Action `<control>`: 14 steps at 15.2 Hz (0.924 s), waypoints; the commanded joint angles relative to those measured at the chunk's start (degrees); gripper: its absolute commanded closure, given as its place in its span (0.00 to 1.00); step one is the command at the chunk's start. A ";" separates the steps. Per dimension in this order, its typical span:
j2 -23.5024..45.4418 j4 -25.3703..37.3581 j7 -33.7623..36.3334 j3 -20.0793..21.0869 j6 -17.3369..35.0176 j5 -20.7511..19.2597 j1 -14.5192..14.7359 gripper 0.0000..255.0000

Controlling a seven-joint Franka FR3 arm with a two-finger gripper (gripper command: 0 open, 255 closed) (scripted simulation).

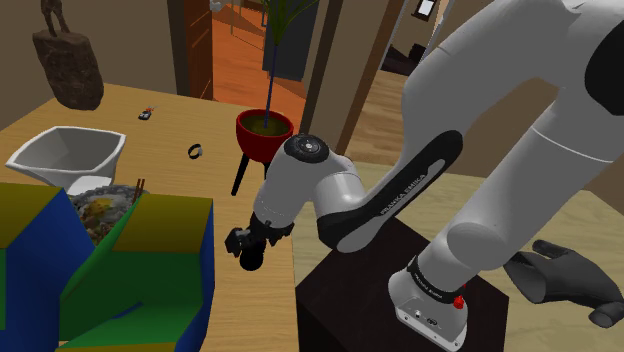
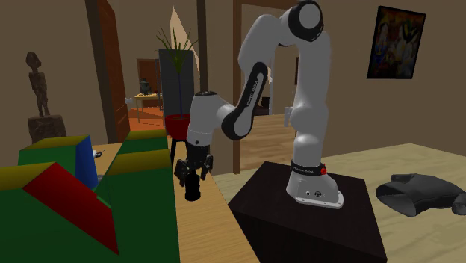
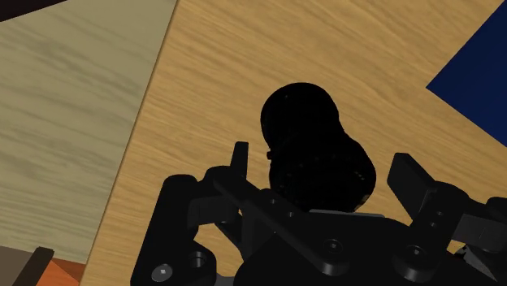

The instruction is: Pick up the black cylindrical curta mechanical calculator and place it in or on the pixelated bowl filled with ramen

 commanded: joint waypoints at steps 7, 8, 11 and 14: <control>0.33 0.13 0.58 -0.17 0.09 -0.82 0.04 1.00; 0.33 0.13 0.57 -0.17 0.09 -0.81 0.04 1.00; 0.33 0.13 0.56 -0.17 0.09 -0.80 0.03 1.00; 0.33 0.13 0.54 -0.17 0.09 -0.79 0.02 1.00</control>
